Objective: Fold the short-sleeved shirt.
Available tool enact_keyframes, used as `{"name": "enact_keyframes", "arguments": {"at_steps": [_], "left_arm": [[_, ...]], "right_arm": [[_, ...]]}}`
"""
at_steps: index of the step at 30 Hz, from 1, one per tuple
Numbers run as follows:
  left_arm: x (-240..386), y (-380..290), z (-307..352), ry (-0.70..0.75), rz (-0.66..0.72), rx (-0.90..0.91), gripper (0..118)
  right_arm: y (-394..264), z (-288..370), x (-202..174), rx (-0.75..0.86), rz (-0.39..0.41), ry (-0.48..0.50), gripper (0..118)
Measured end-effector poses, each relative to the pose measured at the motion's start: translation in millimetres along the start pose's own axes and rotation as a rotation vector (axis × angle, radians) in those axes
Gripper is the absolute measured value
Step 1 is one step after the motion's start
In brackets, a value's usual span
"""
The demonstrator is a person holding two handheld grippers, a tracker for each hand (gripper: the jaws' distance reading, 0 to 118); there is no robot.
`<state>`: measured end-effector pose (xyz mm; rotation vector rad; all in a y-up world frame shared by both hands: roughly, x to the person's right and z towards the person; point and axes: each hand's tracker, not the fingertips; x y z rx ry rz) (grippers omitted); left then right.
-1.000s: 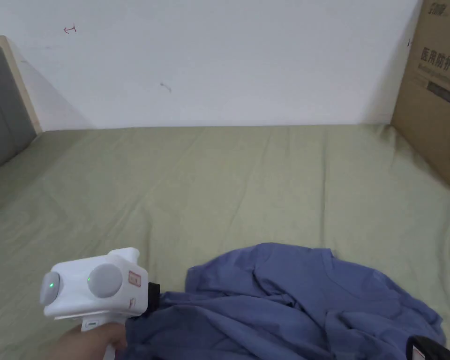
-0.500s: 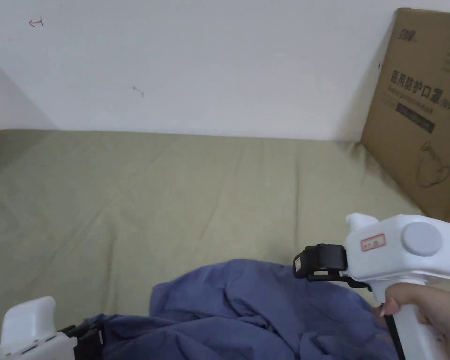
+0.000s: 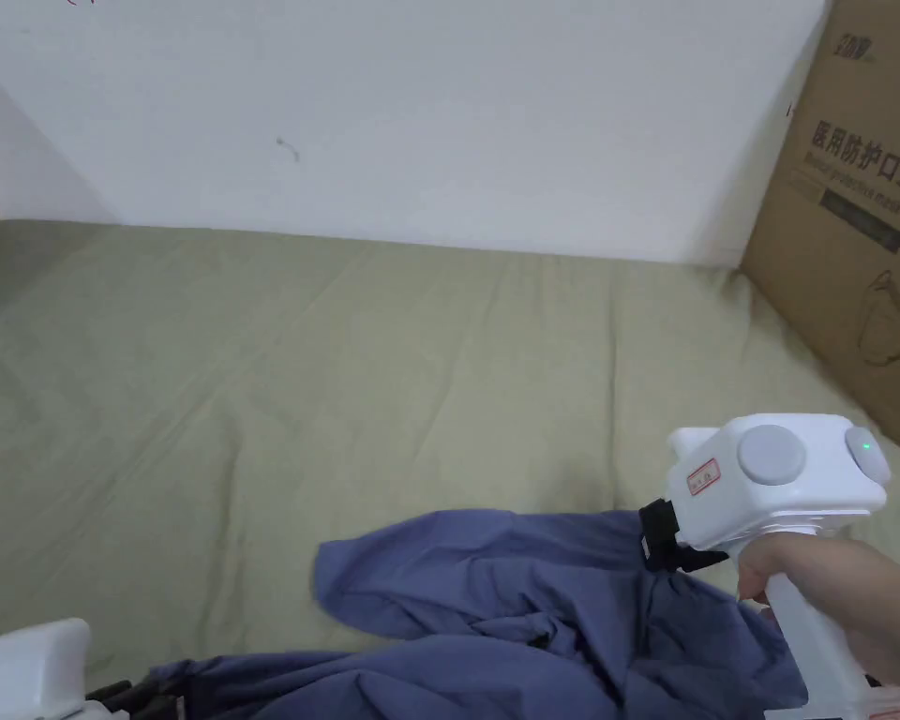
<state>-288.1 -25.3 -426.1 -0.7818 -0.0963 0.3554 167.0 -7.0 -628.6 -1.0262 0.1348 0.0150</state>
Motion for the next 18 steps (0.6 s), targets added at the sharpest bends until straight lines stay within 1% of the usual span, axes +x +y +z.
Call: {"name": "enact_keyframes", "arguments": {"at_steps": [3, 4, 7, 8, 10, 13, 16, 18], "left_arm": [[-8, 14, 22, 0.010, 0.009, 0.022, 5], [-8, 21, 31, 0.012, 0.001, 0.030, 5], [2, 45, 73, 0.020, -0.050, 0.087, 5], [5, 54, 87, 0.019, -0.065, 0.103, 5], [-1, 70, 107, 0.005, -0.068, 0.119, 5], [11, 98, 144, -0.010, -0.066, 0.159, 5], [25, 125, 181, -0.020, -0.059, 0.241, 5], [44, 142, 208, -0.030, -0.079, 0.283, 5]], "right_arm": [[-27, 65, 3, 0.127, -0.085, 0.071, 4], [-16, 81, 17, 0.139, -0.116, 0.090, 5], [-30, 151, 36, 0.236, -0.164, 0.132, 5], [-24, 173, 48, 0.242, -0.183, 0.150, 5], [-32, 216, 59, 0.280, -0.202, 0.129, 5], [-33, 273, 80, 0.355, -0.225, 0.129, 5], [-38, 333, 88, 0.475, -0.255, 0.212, 5], [-38, 369, 90, 0.517, -0.248, 0.213, 5]]}}
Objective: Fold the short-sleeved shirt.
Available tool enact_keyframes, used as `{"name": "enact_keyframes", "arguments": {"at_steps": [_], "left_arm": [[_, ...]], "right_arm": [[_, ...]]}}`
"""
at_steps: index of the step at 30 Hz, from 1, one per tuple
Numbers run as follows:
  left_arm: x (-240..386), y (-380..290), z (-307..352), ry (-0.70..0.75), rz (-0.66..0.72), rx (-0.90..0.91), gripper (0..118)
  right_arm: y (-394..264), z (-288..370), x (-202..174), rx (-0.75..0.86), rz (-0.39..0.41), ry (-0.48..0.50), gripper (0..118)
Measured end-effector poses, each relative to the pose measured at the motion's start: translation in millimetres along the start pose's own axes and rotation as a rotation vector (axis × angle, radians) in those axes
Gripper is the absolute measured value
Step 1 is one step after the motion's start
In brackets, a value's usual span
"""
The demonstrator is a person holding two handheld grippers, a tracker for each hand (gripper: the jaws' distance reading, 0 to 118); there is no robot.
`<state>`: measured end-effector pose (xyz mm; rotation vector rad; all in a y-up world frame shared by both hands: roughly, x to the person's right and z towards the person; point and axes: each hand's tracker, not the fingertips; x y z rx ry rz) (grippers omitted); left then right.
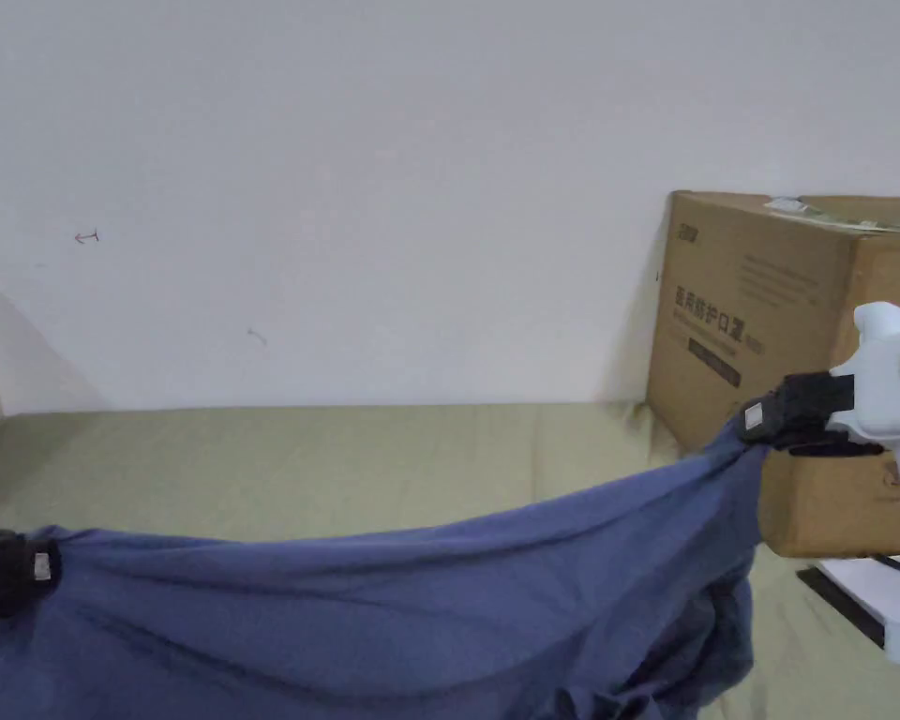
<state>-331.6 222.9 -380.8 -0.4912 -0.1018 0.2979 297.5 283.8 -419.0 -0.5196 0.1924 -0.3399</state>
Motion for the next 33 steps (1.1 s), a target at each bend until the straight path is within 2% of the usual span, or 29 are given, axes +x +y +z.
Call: {"name": "enact_keyframes", "arguments": {"at_steps": [4, 7, 11, 17, 19, 25, 29, 30, 33], "left_arm": [[32, 50, 23, -0.052, -0.042, 0.050, 5], [42, 87, 14, -0.076, -0.049, 0.075, 5], [57, 135, 0, -0.052, -0.029, 0.100, 5], [70, 177, -52, -0.006, -0.034, 0.151, 5], [69, 184, -70, 0.009, -0.011, 0.156, 5], [68, 173, -113, 0.063, 0.030, 0.201, 5], [65, 128, -133, 0.077, 0.051, 0.155, 5], [62, 114, -140, 0.074, 0.067, 0.115, 5], [35, 66, -191, 0.082, 0.106, -0.045, 5]], "right_arm": [[42, 33, -14, 0.055, 0.037, -0.033, 5], [67, 51, -36, 0.098, 0.082, -0.069, 5], [103, 59, -49, 0.147, 0.071, -0.081, 4], [139, 26, -72, 0.226, 0.111, -0.121, 4], [150, -3, -63, 0.245, 0.099, -0.136, 5], [134, -56, -66, 0.294, 0.091, -0.143, 4], [91, -93, -51, 0.304, 0.071, -0.155, 5], [94, -115, -32, 0.284, 0.053, -0.156, 5], [28, -150, -3, 0.120, -0.010, -0.166, 5]]}}
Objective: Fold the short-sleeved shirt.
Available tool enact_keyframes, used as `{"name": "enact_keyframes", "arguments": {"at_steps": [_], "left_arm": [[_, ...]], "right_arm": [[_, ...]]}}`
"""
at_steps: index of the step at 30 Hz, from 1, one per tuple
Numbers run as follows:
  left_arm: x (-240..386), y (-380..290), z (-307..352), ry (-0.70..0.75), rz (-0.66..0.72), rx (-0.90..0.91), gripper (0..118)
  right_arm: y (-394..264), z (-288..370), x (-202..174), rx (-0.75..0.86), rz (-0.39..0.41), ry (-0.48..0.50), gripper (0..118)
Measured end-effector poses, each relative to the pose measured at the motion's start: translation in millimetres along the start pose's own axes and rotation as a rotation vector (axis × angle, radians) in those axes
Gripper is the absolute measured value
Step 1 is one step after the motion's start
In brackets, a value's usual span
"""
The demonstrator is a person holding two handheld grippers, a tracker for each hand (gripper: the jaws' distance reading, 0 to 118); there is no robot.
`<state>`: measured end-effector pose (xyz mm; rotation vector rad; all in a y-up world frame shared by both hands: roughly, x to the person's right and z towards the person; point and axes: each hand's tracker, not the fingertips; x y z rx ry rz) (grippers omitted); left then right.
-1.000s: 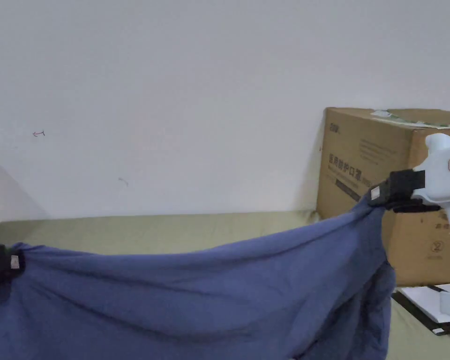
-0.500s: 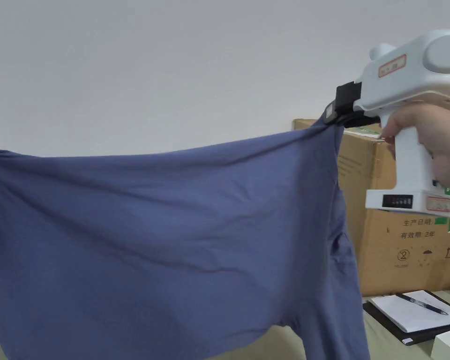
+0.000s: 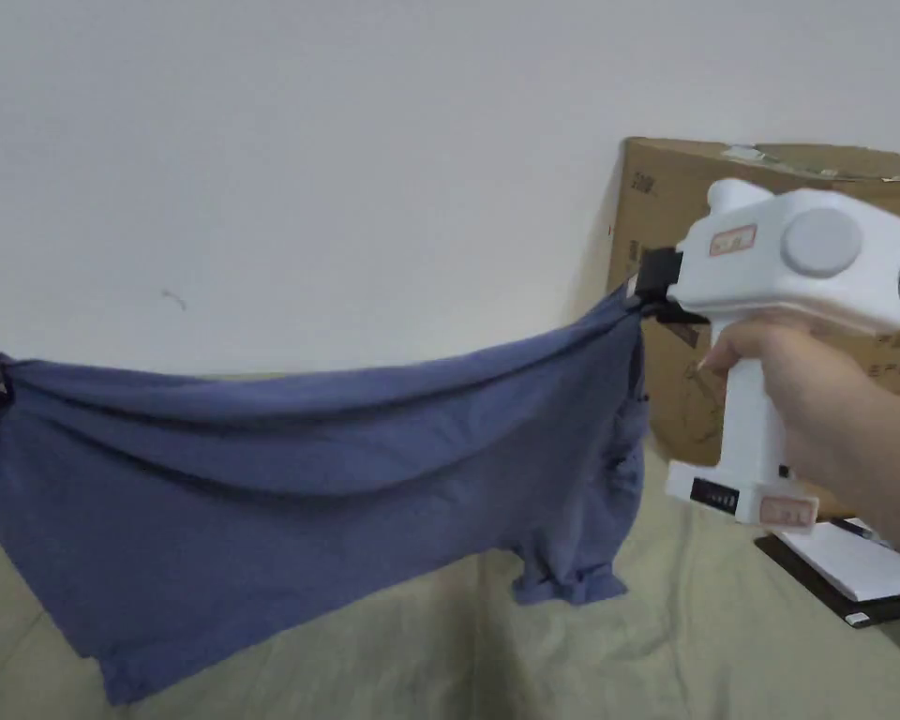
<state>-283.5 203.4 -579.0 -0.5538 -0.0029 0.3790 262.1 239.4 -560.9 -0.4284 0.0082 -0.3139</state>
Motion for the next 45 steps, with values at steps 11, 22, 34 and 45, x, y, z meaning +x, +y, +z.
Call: {"name": "enact_keyframes", "arguments": {"at_steps": [11, 22, 34, 45], "left_arm": [[-118, -265, 22, 0.001, 0.036, -0.445, 5], [-123, -286, 146, -0.029, -0.147, -0.428, 5], [-110, -264, 165, 0.034, -0.206, -0.266, 112], [-42, -239, 237, -0.157, -0.176, 0.169, 0]], "right_arm": [[-297, 52, 121, -0.570, -0.058, 0.018, 5], [-327, 192, 144, -0.522, -0.162, -0.031, 5], [-316, 201, 96, -0.374, 0.090, -0.208, 114], [-269, 288, -3, 0.129, 0.010, 0.067, 1]]}}
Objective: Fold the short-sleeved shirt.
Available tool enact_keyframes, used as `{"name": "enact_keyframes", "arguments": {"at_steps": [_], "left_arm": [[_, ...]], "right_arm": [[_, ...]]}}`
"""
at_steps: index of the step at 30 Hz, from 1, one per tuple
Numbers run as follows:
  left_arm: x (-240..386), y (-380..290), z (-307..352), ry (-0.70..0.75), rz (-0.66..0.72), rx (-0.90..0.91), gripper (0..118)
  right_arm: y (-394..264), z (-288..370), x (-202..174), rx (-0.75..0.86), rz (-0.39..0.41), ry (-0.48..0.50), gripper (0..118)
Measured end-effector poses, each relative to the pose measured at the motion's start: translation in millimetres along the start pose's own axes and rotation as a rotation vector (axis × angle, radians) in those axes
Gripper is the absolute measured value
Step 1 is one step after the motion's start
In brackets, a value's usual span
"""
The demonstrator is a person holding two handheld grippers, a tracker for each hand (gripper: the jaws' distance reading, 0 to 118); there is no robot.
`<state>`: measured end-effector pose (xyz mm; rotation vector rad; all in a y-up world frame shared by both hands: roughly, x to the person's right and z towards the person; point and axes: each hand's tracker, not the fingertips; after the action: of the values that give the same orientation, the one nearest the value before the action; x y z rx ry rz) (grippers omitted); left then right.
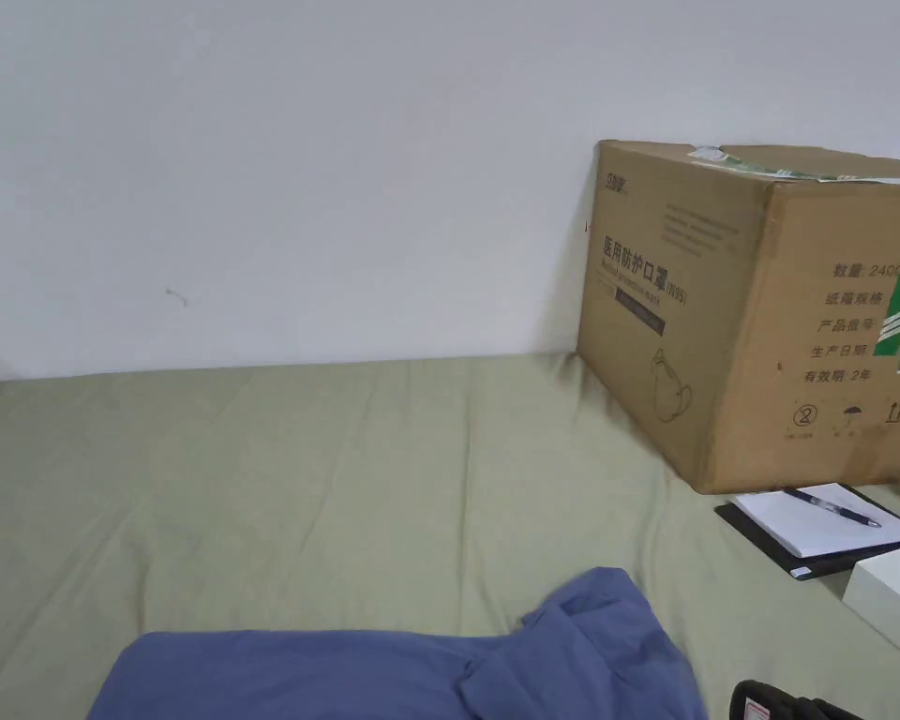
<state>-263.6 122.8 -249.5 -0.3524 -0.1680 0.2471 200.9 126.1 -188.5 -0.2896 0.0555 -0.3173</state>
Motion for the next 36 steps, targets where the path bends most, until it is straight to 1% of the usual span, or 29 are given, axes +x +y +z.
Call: {"name": "enact_keyframes", "arguments": {"at_steps": [2, 4, 5, 6, 7, 8, 9, 10, 11, 12, 13, 14, 16, 17, 18, 19, 21, 23, 24, 25, 27, 28, 29, 31, 32, 33, 34, 35, 36], "left_arm": [[6, -1, -3, -0.004, -0.017, 0.008, 0], [11, 4, -4, -0.027, -0.031, 0.011, 0], [15, 4, -6, -0.045, -0.035, 0.012, 0], [17, 4, -6, -0.049, -0.038, 0.016, 0], [19, 4, -7, -0.051, -0.042, 0.024, 0], [21, 4, -8, -0.054, -0.047, 0.028, 0], [20, 1, -11, -0.056, -0.051, 0.025, 0], [20, -1, -15, -0.057, -0.054, 0.023, 0], [20, -3, -18, -0.057, -0.054, 0.023, 0], [20, -5, -21, -0.060, -0.046, 0.025, 0], [21, -7, -25, -0.062, -0.040, 0.026, 0], [21, -9, -31, -0.063, -0.034, 0.024, 0], [20, -13, -42, -0.062, -0.033, 0.020, 0], [18, -17, -49, -0.057, -0.037, 0.018, 0], [18, -19, -55, -0.049, -0.043, 0.014, 0], [17, -21, -61, -0.043, -0.048, 0.006, 0], [16, -26, -71, -0.042, -0.050, -0.016, 0], [15, -32, -79, -0.046, -0.050, -0.051, 0], [15, -34, -83, -0.045, -0.053, -0.062, 0], [14, -38, -84, -0.043, -0.056, -0.069, 0], [12, -43, -87, -0.037, -0.068, -0.086, 0], [12, -45, -88, -0.033, -0.073, -0.094, 0], [9, -47, -89, -0.030, -0.073, -0.101, 0], [7, -50, -90, -0.031, -0.064, -0.115, 0], [6, -52, -91, -0.028, -0.059, -0.124, 0], [6, -54, -91, -0.025, -0.055, -0.133, 0], [6, -55, -91, -0.023, -0.051, -0.141, 0], [5, -56, -90, -0.022, -0.046, -0.147, 0], [4, -56, -89, -0.018, -0.042, -0.150, 0]], "right_arm": [[11, 0, 0, 0.040, -0.002, 0.010, 1], [32, -13, 8, 0.081, 0.044, -0.005, 1], [46, -27, 15, 0.054, 0.069, -0.013, 1], [60, -46, 23, -0.019, 0.092, -0.029, 0], [76, -74, 35, -0.161, 0.103, -0.034, 0], [87, -107, 51, -0.322, 0.083, -0.054, 0], [92, -133, 66, -0.405, 0.028, -0.055, 0], [92, -163, 85, -0.517, -0.052, 0.001, 0], [88, -189, 102, -0.549, -0.136, -0.020, 0], [84, -218, 116, -0.610, -0.173, -0.069, 0], [79, -242, 128, -0.691, -0.169, -0.125, 13], [71, -267, 142, -0.757, -0.152, -0.203, 38], [53, -301, 159, -0.797, -0.094, -0.277, 100], [45, -315, 166, -0.805, -0.081, -0.317, 110], [40, -326, 172, -0.819, -0.082, -0.348, 114], [34, -339, 179, -0.837, -0.083, -0.370, 114], [21, -351, 185, -0.864, -0.083, -0.394, 113], [9, -366, 189, -0.888, -0.062, -0.453, 111], [10, -352, 173, -0.893, -0.043, -0.455, 107], [7, -355, 170, -0.902, -0.023, -0.453, 100], [2, -360, 159, -0.935, 0.022, -0.439, 93], [-4, -383, 179, -0.960, 0.037, -0.410, 91], [-6, -385, 175, -0.977, 0.066, -0.390, 87], [-6, -387, 163, -0.981, 0.158, -0.385, 83], [-4, -388, 161, -0.982, 0.182, -0.366, 76], [-4, -388, 159, -0.979, 0.174, -0.359, 66], [-3, -388, 156, -0.975, 0.168, -0.356, 48], [-2, -387, 154, -0.960, 0.165, -0.352, 27], [2, -379, 149, -0.937, 0.140, -0.329, 0]]}}
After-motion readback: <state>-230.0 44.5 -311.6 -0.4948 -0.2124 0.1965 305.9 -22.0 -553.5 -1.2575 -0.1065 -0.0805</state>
